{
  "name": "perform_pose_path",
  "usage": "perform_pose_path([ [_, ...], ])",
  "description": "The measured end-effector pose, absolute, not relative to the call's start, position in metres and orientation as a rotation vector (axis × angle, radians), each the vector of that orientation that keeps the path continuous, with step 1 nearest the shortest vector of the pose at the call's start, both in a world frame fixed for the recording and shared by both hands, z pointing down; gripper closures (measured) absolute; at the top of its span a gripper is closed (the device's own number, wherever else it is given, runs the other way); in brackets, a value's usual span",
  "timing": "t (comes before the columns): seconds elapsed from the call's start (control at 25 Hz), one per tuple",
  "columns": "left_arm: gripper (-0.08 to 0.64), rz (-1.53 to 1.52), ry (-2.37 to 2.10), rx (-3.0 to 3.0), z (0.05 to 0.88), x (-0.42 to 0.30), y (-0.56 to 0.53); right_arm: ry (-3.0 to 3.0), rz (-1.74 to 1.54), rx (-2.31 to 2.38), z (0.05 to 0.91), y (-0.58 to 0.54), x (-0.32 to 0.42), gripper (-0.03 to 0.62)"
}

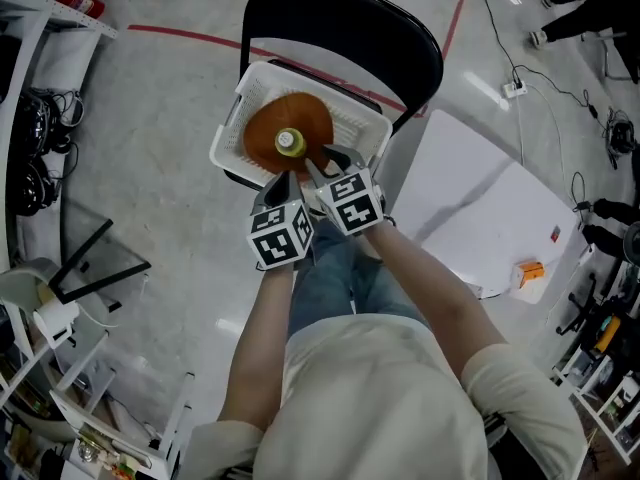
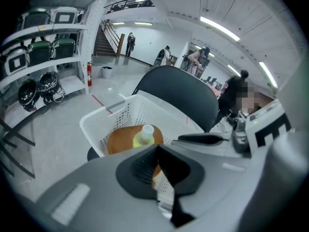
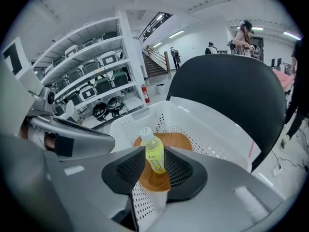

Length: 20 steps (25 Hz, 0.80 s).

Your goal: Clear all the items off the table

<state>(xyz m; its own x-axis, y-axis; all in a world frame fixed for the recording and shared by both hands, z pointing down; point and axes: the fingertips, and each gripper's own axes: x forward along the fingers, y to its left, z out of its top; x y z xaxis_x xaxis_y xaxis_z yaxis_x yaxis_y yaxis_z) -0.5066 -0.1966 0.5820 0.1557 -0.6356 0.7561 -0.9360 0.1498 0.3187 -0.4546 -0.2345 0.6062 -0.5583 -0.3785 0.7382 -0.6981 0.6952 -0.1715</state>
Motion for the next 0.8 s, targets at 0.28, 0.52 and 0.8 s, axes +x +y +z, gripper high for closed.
perform_pose_path([
  [0.28,0.550,0.457,-1.524,1.620,0.566,-0.492,-0.196,-2.188,0.589,0.908,0.581,-0.234,-0.430,0.531],
  [0.52,0.551,0.505,-1.465,1.692,0.553,-0.474,-0.193,-2.169,0.621,1.005,0.558,-0.230,-0.408,0.579],
  [0.8,0.551,0.547,-1.384,1.782,0.535,-0.447,-0.190,-2.168,0.638,1.105,0.530,-0.221,-0.384,0.593],
])
